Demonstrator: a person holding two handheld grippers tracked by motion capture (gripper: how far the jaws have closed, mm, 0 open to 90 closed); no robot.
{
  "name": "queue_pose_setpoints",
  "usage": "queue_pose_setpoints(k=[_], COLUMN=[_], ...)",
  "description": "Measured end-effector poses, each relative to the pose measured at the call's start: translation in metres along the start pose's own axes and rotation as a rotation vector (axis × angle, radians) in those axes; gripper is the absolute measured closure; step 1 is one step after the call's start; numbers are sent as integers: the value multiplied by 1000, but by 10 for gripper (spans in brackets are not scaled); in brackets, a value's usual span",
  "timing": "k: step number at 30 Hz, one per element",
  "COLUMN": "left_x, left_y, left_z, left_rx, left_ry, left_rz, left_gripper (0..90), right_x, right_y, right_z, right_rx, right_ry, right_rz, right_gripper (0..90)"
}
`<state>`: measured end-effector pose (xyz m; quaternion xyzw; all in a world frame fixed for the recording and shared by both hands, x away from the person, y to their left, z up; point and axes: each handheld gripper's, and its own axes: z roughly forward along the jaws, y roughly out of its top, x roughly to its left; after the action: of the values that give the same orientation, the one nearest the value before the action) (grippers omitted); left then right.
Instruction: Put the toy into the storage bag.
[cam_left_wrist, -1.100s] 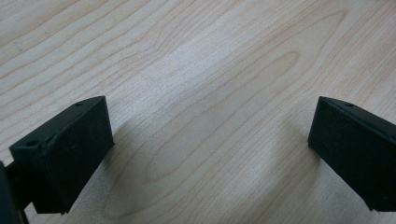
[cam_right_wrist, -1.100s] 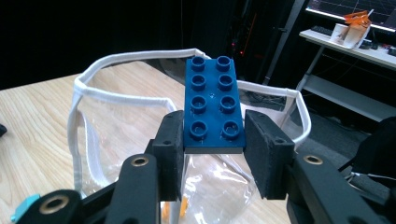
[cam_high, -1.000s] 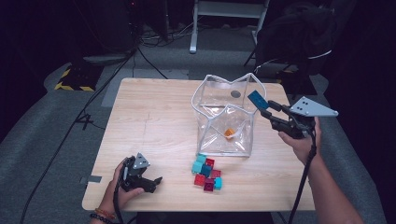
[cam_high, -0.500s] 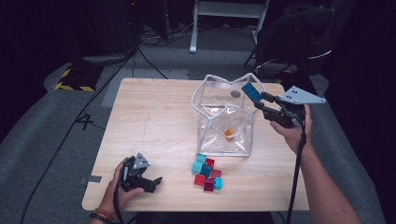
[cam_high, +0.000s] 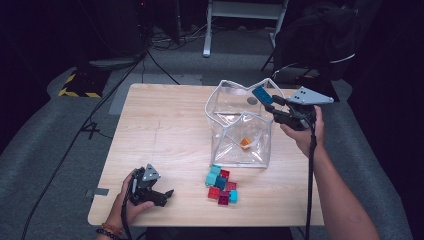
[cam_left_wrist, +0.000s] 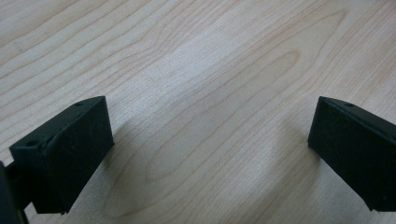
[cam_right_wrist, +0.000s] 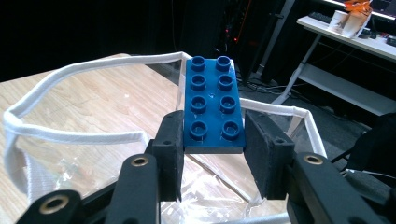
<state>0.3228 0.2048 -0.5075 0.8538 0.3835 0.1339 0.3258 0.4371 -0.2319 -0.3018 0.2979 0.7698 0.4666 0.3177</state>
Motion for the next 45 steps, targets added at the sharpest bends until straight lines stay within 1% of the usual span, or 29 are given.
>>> queue_pose_setpoints(k=[5, 8, 12, 14, 16, 20, 21, 22, 24, 28, 30, 36, 45], left_x=[0, 0, 0, 0, 0, 0, 0, 0, 0, 0, 0, 0, 0], left_y=[0, 0, 0, 0, 0, 0, 0, 0, 0, 0, 0, 0, 0], left_z=[0, 0, 0, 0, 0, 0, 0, 0, 0, 0, 0, 0, 0], left_rx=[0, 0, 0, 0, 0, 0, 0, 0, 0, 0, 0, 0, 0], left_ry=[0, -1, -1, -1, -1, -1, 0, -1, 0, -1, 0, -1, -1], left_rz=[0, 0, -1, -1, -1, -1, 0, -1, 0, -1, 0, -1, -1], left_gripper=[2, 2, 2, 2, 2, 2, 2, 2, 2, 2, 1, 2, 2], right_x=[-2, -3, -7, -8, -10, -12, -12, -12, -11, -10, -9, -8, -8], right_y=[-2, -3, -6, -6, -7, -7, -7, -7, -7, -8, -8, -8, -6], right_z=[6, 9, 15, 17, 19, 20, 20, 21, 22, 22, 21, 18, 5], right_rx=[15, 36, 57, 68, 80, 83, 85, 89, 95, 88, 86, 81, 49], right_ry=[4, -2, -12, -6, -11, -15, -10, -15, -19, -11, -10, -8, 6], right_rz=[12, 10, 19, 28, 28, 39, 37, 30, 33, 34, 26, 28, 34], right_gripper=[595, 595, 595, 594, 595, 594, 594, 594, 601, 607, 605, 601, 585])
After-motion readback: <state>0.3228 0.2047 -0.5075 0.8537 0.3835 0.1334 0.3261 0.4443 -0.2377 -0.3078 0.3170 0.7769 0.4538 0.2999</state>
